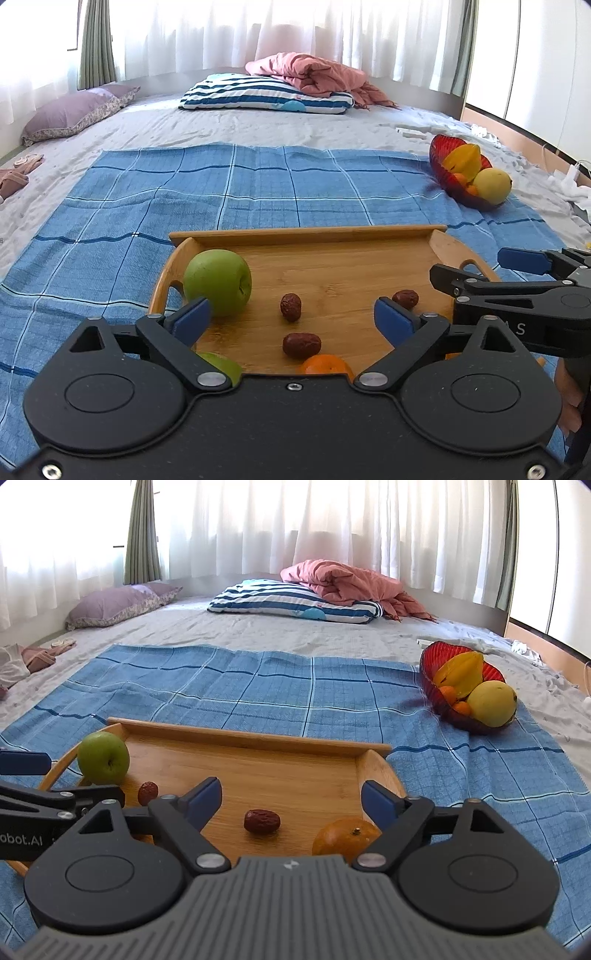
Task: Organize fruits
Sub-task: 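Withdraw both open grippers up and away from the tray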
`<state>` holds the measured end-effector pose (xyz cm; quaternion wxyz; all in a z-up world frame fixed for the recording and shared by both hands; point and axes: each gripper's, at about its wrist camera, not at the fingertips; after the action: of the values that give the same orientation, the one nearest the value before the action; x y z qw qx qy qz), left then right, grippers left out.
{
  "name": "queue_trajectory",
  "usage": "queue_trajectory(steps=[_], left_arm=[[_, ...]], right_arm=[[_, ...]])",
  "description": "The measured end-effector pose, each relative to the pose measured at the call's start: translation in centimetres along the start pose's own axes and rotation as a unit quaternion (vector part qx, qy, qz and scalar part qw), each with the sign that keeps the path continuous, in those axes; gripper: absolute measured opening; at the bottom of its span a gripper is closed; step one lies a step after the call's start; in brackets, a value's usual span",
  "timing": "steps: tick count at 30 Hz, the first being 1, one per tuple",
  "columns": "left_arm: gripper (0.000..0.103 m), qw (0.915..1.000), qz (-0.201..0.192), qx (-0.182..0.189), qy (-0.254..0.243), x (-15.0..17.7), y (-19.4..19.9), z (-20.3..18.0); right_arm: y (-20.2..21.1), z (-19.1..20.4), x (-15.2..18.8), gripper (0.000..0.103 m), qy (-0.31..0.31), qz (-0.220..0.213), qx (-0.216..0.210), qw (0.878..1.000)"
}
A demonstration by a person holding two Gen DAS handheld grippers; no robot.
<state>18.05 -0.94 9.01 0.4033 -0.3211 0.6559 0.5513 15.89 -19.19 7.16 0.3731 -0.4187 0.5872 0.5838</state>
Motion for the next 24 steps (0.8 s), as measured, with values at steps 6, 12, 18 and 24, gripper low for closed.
queue_trajectory(steps=[6, 12, 18, 24], left_arm=[[0.097, 1.0000, -0.009, 0.002, -0.001, 0.2, 1.0, -0.1], [0.098, 0.9999, -0.016, 0.004, -0.001, 0.6, 2.0, -0.1], [0.098, 0.9998, -0.018, 0.006, 0.003, 1.1, 2.8, 0.0], [0.098, 0.9997, -0.024, 0.005, 0.007, 2.0, 3.8, 0.0]], right_arm=[[0.8, -0.1, 0.5, 0.092, 0.002, -0.008, 0.000, 1.000], [1.7, -0.1, 0.8, 0.092, 0.009, -0.018, 0.003, 1.000], [2.7, -0.2, 1.1, 0.093, 0.006, -0.030, 0.002, 1.000], [3.7, -0.2, 1.7, 0.093, 0.008, -0.039, 0.004, 0.999]])
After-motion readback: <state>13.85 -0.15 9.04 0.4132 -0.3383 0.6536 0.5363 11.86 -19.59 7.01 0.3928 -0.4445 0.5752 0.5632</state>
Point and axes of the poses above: each gripper's, at about its wrist camera, not at the fingertips, and y roughly against the way its jaws point, z to its left, x to its underside, and after that the axes turned 11 degrees about -z, right-handed
